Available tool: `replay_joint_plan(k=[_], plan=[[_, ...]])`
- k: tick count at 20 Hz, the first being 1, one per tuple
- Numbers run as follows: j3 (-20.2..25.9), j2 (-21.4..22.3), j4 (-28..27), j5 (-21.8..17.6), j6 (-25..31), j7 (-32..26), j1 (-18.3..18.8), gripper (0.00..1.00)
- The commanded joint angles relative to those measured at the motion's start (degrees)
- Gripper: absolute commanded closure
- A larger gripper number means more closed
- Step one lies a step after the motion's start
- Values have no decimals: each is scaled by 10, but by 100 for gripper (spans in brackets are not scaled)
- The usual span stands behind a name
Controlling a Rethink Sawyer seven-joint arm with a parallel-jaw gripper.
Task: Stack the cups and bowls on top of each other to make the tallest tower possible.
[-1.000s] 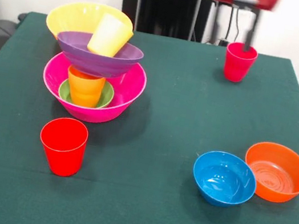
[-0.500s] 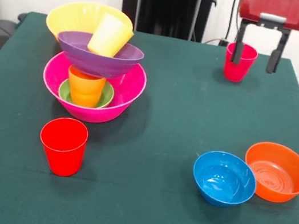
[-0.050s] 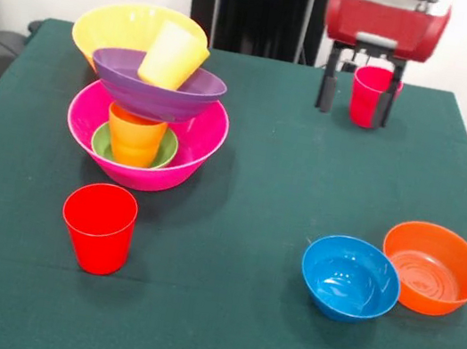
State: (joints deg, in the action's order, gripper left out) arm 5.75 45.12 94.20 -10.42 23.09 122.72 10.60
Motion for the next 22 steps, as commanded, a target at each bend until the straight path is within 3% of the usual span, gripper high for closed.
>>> replay_joint_plan(k=[1, 22], plan=[[13, -22, -22, 11, 76, 28, -3, 0], [-8, -15, 18, 34, 59, 50, -21, 0]])
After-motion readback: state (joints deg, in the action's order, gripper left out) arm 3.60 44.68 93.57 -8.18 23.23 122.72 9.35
